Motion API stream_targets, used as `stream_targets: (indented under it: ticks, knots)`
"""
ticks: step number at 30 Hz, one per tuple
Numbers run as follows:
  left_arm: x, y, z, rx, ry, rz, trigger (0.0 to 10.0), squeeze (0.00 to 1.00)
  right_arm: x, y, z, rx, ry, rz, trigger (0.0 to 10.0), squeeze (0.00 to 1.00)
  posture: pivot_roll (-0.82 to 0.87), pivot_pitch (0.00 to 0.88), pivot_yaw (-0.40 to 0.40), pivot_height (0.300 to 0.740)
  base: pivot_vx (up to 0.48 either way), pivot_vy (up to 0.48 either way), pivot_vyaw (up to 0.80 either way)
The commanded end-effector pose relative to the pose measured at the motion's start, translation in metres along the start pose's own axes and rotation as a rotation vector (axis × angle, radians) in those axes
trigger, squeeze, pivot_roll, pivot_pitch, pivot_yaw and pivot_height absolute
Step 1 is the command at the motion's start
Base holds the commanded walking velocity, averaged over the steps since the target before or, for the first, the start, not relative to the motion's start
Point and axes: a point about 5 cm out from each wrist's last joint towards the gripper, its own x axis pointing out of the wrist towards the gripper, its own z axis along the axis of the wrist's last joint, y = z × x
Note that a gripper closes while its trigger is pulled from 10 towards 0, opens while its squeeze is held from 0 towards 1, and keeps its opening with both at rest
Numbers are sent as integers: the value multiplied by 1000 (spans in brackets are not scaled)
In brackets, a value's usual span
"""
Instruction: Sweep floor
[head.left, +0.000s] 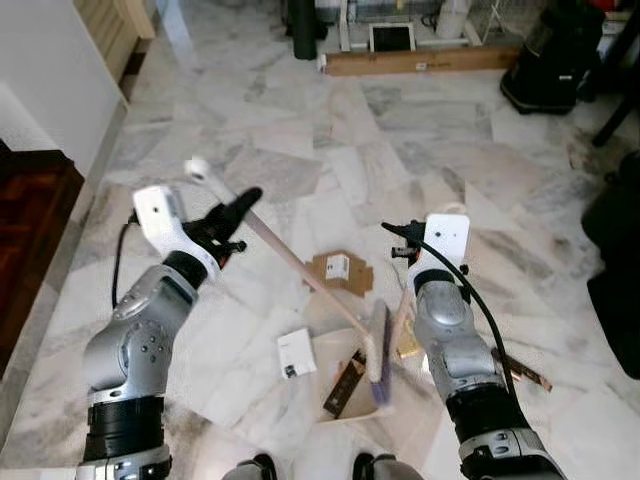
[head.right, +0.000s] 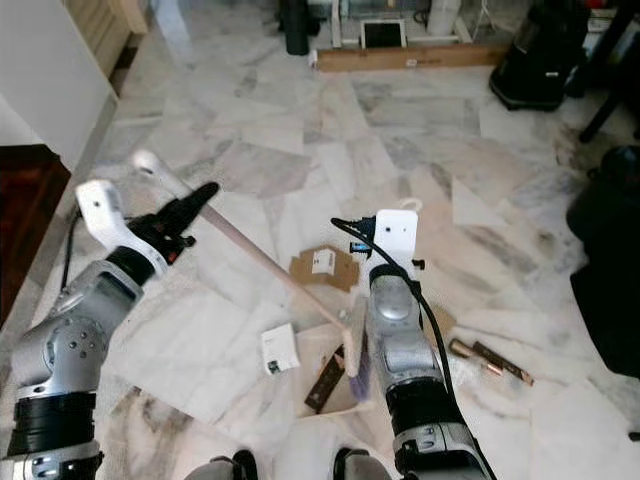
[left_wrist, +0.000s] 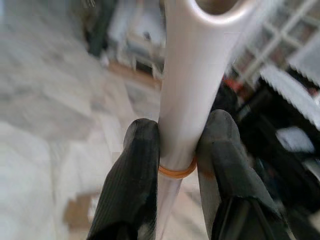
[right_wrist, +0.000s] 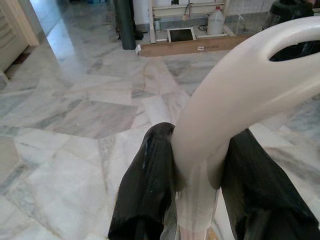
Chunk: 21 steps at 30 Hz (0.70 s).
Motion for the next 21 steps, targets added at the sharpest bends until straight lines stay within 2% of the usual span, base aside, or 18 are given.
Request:
stream_targets:
  ticks: [1,4,8,12,13,18,21]
  knots:
    - [0,-3,23,38,-122,8,10000,0,-2,-1,10,7,-41,2,10000,0,-47,69,30,740,0,0,0]
    - [-1,4,28,69,-167,70,10000,0,-3,-2,11,23,-55,15,10000,0,-52,59,27,740,0,0,0]
    - [-7,20,35,170,-229,208,10000,0,-7,-4,16,56,-95,38,10000,0,-50,41,21,740,0,0,0]
    - [-13,25,36,271,-233,256,10000,0,-10,-6,19,88,-117,40,10000,0,-49,26,20,740,0,0,0]
    - [-17,27,32,337,-219,269,10000,0,-12,-9,20,143,-121,32,10000,0,-50,16,20,740,0,0,0]
    - [-23,29,16,426,-179,285,10000,0,-14,-13,21,271,-119,13,10000,0,-48,0,19,740,0,0,0]
    - [-28,35,7,424,-163,331,10000,0,-15,-10,26,329,-144,21,10000,0,-49,0,20,740,0,0,0]
